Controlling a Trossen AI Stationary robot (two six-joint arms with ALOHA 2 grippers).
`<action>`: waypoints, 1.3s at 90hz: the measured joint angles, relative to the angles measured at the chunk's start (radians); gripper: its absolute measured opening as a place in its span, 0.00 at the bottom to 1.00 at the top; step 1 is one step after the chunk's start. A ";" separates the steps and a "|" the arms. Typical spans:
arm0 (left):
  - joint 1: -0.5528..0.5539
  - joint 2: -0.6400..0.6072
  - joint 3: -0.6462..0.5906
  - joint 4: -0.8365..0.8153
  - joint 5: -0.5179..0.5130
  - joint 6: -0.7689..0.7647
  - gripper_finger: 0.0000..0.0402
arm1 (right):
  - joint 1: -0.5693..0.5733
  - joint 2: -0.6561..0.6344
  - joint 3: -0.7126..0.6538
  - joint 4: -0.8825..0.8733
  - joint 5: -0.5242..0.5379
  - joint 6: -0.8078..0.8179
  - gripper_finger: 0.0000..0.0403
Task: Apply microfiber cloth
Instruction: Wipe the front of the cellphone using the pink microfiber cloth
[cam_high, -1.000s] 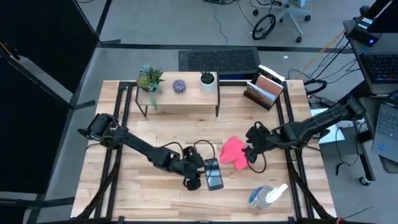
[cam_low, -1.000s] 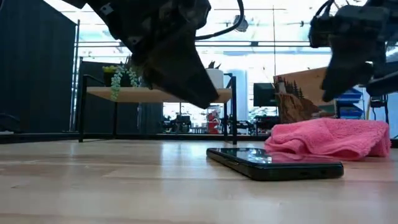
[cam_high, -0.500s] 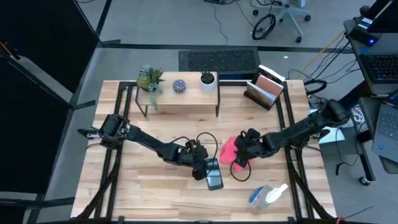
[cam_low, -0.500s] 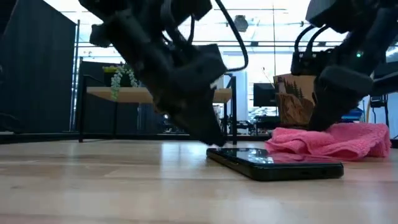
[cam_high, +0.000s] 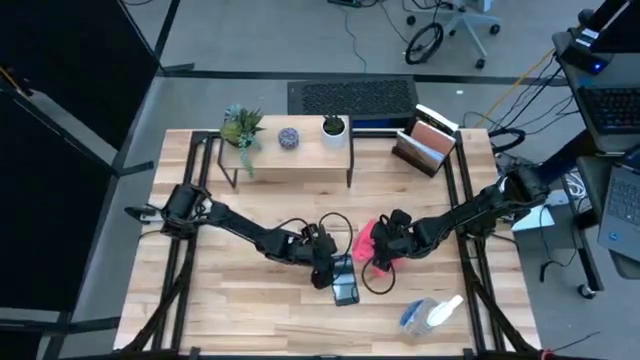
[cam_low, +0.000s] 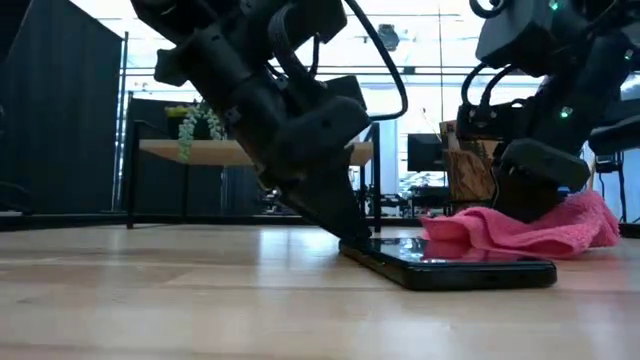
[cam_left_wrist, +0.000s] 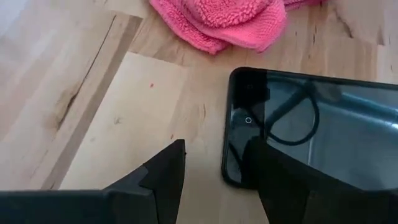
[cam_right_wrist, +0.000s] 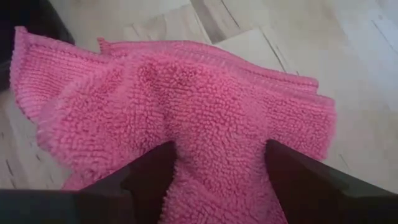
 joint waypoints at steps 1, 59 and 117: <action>0.000 -0.003 0.001 -0.005 0.002 0.004 0.40 | 0.000 0.000 0.000 0.000 0.000 0.000 0.58; -0.051 -0.023 -0.107 0.243 0.011 0.077 0.00 | 0.000 0.002 -0.004 0.023 0.010 0.001 0.58; -0.025 0.056 -0.166 0.403 0.010 0.076 0.00 | -0.003 0.003 -0.004 0.035 -0.010 -0.080 0.51</action>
